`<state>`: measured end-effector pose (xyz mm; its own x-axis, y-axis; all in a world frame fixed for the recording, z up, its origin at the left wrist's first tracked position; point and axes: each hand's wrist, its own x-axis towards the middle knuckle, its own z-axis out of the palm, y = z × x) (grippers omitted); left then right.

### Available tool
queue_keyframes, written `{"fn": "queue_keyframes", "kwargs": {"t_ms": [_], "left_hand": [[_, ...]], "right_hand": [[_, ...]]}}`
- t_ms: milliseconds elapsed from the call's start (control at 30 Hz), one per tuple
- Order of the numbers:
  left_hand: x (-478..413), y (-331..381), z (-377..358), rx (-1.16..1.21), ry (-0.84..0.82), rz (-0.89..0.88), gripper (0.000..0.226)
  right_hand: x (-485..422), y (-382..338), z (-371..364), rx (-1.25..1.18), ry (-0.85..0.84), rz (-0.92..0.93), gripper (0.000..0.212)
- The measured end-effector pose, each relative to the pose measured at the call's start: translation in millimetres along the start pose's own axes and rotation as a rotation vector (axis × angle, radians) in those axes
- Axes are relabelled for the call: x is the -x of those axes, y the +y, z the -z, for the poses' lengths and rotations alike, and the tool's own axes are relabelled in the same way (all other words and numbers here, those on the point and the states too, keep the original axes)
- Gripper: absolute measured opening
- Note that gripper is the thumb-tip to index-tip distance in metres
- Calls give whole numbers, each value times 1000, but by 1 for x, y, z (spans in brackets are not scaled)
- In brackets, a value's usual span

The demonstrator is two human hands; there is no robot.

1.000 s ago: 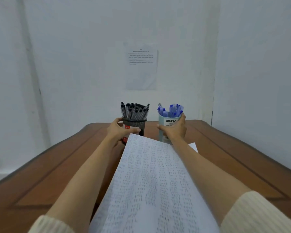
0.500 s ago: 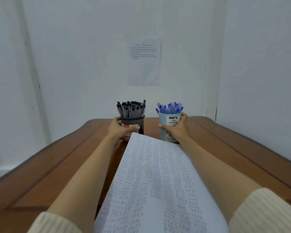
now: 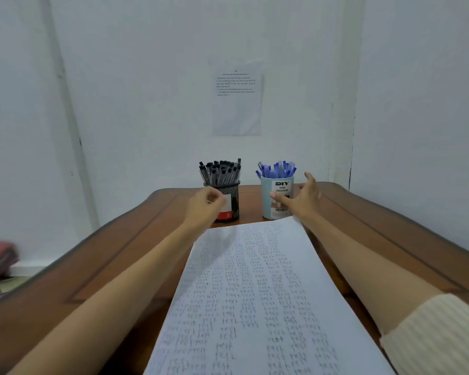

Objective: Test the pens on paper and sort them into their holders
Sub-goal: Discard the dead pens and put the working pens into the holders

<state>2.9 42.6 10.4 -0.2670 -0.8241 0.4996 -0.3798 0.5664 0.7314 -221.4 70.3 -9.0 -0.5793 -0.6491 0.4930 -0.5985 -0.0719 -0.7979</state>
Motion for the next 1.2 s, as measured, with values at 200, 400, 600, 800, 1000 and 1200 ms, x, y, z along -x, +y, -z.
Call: {"fn": "queue_keyframes", "kwargs": {"t_ms": [200, 400, 600, 800, 1000, 1200], "left_hand": [[40, 25, -2, -548, -911, 19, 59], [45, 18, -15, -640, -854, 10, 61], [32, 10, -35, -661, -722, -64, 45], [30, 9, -52, -711, -728, -54, 55], [25, 1, -55, -655, -673, -88, 55], [24, 1, -57, -651, -673, -68, 59]], "right_hand": [[18, -15, 18, 204, 225, 72, 63], [32, -29, 25, 158, 196, 24, 41], [25, -18, 16, 249, -105, -57, 73], [-12, -16, 6, 29, -255, -116, 111], [-25, -11, -11, -127, -288, -172, 95], [-23, 3, -20, -147, -147, -131, 80]]}}
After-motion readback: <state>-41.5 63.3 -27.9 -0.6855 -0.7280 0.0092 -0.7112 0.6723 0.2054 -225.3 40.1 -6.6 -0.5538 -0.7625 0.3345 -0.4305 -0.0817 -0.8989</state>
